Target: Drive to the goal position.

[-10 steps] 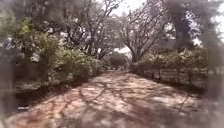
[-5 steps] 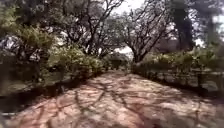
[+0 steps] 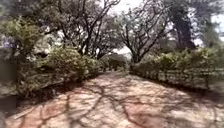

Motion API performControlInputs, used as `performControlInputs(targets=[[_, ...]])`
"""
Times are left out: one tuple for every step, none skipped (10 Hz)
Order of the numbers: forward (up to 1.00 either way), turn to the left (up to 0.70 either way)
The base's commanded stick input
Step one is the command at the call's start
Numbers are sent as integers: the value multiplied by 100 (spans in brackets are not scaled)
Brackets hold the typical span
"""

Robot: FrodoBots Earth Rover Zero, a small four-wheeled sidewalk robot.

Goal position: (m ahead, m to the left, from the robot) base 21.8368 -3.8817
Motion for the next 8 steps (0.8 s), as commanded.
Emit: performControlInputs(targets=[[70,0],[70,0],[70,0],[70,0],[70,0],[70,0],[70,0],[70,0]])
